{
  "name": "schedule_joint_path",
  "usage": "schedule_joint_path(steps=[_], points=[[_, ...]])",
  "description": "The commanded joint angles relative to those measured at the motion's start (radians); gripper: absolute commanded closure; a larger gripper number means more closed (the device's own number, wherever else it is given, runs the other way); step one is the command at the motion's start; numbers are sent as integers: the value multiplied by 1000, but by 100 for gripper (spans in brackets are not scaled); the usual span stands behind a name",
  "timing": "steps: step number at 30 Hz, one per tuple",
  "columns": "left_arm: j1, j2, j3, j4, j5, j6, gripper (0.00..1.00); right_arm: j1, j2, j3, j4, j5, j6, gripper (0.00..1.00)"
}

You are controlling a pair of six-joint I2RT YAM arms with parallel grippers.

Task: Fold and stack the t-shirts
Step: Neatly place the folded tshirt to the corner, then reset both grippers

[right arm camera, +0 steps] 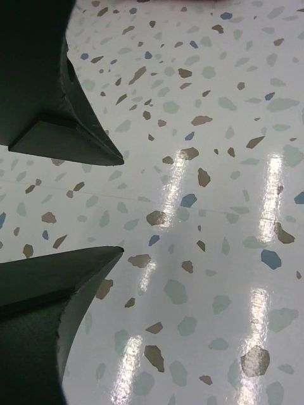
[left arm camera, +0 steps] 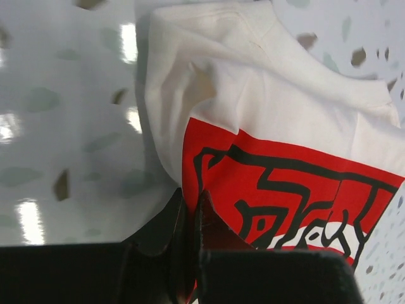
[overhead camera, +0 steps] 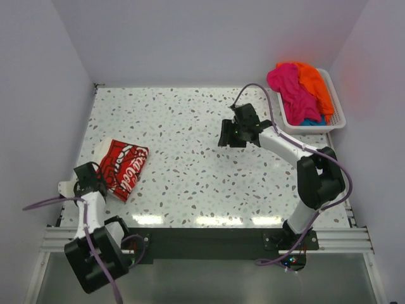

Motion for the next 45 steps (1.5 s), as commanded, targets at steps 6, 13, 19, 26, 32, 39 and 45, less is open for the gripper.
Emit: schedule_joint_path(steps=[6,13,19,26,32,39,45], points=[[285,-240,-16,-138,-77,-36,100,34,-41,-2,34,-19,7,43],[356,-201,-4,-150,-40,-7,78,38,-34,-8,38,-16,5,43],[357,-238,113,-289,-100,13,8,39,-21,-5,41,-16,4,43],[356,-256,407,-334,-143,192,0,41,-13,2,38,-11,4,43],[190,-231,391,-28,325,358,0,41,-19,1,37,10,-2,42],[-727,-33,521,23,-179,358,0,39,-34,-7,29,55,-21,42],[-1103,260,613,69,-190,502,0,28,-106,-30,21,168,-51,39]])
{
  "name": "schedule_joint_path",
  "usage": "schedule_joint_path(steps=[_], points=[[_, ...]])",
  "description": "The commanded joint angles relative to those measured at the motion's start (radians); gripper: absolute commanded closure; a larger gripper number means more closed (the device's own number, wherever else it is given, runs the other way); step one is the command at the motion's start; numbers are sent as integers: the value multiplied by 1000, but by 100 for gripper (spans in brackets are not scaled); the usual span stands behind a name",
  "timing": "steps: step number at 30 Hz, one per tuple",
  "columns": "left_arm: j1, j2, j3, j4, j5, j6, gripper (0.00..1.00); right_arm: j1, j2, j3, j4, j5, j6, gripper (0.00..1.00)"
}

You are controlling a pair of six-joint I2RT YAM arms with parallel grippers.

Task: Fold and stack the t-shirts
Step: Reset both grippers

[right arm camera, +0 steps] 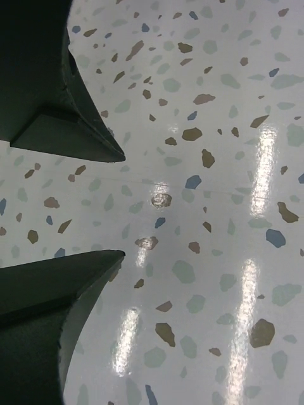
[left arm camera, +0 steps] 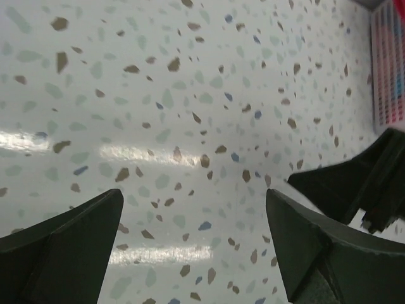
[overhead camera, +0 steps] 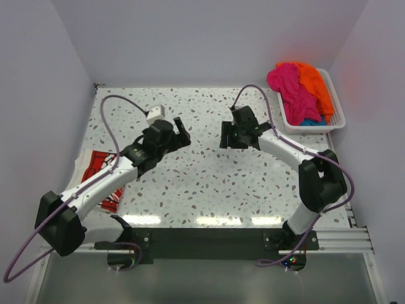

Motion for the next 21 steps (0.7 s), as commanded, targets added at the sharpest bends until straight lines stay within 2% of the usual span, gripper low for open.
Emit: schedule_joint_path(steps=[1,4,8,12,19,20,21], points=[[-121,80,41,85,-57,113,0,-20,-102,-12,14,105,-32,39],[-123,93,-30,207,111,125,0,-49,-137,-11,0,128,-36,37],[-123,93,-59,223,217,139,0,-63,-203,-58,29,170,-27,37],[-123,53,-84,211,222,185,0,-63,-306,-188,101,164,1,31],[-121,-8,-44,147,196,256,0,-64,-467,-299,77,208,-4,26],[-121,-15,-41,144,198,262,0,-61,-497,-310,77,211,-1,23],[-121,-28,-39,136,198,271,0,-63,-513,-331,81,214,2,17]])
